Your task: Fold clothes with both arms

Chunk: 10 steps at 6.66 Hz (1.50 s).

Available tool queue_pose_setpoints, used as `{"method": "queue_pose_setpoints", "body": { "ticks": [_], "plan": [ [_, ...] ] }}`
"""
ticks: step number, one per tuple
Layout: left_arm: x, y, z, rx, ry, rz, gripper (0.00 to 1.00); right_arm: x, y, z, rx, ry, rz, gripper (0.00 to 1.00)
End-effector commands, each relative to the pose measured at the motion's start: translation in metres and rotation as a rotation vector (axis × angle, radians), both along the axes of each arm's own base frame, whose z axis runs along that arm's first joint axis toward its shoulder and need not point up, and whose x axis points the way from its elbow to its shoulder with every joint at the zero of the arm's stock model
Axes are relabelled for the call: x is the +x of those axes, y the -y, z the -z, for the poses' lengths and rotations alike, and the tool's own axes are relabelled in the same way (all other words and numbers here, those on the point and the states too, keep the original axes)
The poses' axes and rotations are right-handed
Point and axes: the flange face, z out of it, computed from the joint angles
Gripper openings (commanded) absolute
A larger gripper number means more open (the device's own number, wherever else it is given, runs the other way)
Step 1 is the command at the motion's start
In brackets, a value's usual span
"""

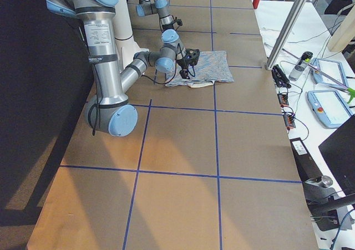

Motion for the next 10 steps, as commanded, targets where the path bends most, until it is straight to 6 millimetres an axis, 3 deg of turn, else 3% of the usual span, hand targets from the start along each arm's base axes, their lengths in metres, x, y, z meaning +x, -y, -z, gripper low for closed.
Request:
{"method": "queue_pose_setpoints", "body": {
  "ticks": [1,4,10],
  "plan": [
    [0.013,-0.02,-0.009,-0.08,0.029,0.009,0.53,-0.002,-0.002,-0.001,0.001,-0.002,-0.004,1.0],
    [0.027,-0.041,-0.01,-0.099,0.029,-0.02,0.54,-0.003,-0.003,-0.001,0.004,-0.005,-0.006,1.0],
    [0.032,-0.046,-0.009,-0.097,0.03,-0.027,0.54,-0.002,-0.003,-0.005,0.001,-0.011,-0.006,1.0]
  ]
}}
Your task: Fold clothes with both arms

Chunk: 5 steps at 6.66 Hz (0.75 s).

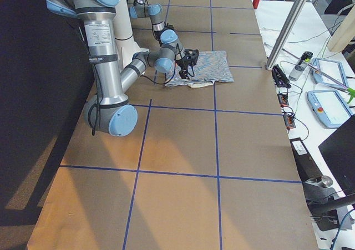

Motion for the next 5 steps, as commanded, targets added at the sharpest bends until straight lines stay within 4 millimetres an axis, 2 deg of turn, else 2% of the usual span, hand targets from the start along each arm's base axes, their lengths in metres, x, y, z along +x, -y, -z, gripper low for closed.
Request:
{"method": "queue_pose_setpoints", "body": {
  "ticks": [1,3,5],
  "plan": [
    [0.0017,-0.0032,0.0014,0.0,-0.002,-0.006,0.52,-0.0001,-0.0009,-0.0023,-0.002,-0.004,0.002,1.0],
    [0.0027,-0.003,0.0044,0.0,-0.007,-0.004,0.44,0.0008,-0.0003,-0.0031,-0.003,-0.006,-0.001,1.0],
    [0.0027,-0.003,0.0044,0.002,-0.007,-0.004,0.44,0.0008,-0.0003,-0.0031,-0.003,-0.006,-0.001,1.0]
  ]
}}
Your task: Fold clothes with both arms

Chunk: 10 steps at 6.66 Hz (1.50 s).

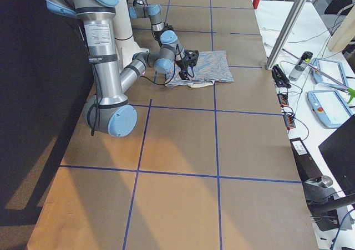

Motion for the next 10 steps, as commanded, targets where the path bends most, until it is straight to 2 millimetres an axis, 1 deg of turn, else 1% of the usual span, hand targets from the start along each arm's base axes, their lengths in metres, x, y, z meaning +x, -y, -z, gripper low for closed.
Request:
{"method": "queue_pose_setpoints", "body": {
  "ticks": [1,7,9,10],
  "plan": [
    [0.0001,0.0,0.0003,0.001,0.0,-0.001,0.44,-0.0001,0.0002,0.0007,0.001,0.001,0.0,1.0],
    [0.0001,0.0,0.0003,0.001,0.0,-0.001,0.44,-0.0014,0.0,-0.0007,-0.001,-0.002,0.001,1.0],
    [0.004,0.0006,-0.0058,0.0,0.014,0.001,0.44,-0.0018,0.0002,-0.0014,-0.002,-0.003,0.001,1.0],
    [0.0037,0.0015,-0.0058,0.004,0.014,0.009,0.44,-0.0018,0.0002,-0.0014,-0.002,-0.003,0.001,1.0]
  ]
}}
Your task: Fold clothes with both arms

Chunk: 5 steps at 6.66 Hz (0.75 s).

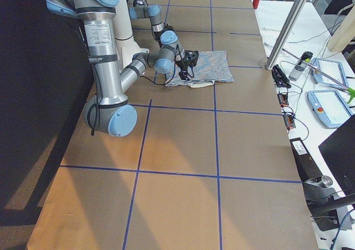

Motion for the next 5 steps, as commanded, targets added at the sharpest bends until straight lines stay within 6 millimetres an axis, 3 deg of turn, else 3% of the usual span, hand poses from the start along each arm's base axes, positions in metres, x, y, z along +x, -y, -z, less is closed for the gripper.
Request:
{"method": "queue_pose_setpoints", "body": {
  "ticks": [1,2,4,5],
  "plan": [
    [0.0,0.001,0.001,0.004,-0.002,0.006,0.35,0.0,0.0,0.0,0.0,0.0,0.0,1.0],
    [0.0,0.001,0.001,0.004,-0.002,0.004,0.0,0.0,0.0,0.0,0.0,0.0,0.0,1.0],
    [0.0,0.001,0.002,0.014,-0.002,0.001,0.0,-0.001,-0.001,-0.001,0.001,-0.003,-0.001,1.0],
    [0.0,0.001,0.001,0.017,0.0,-0.001,0.0,-0.015,-0.013,0.007,0.021,0.002,-0.004,1.0]
  ]
}}
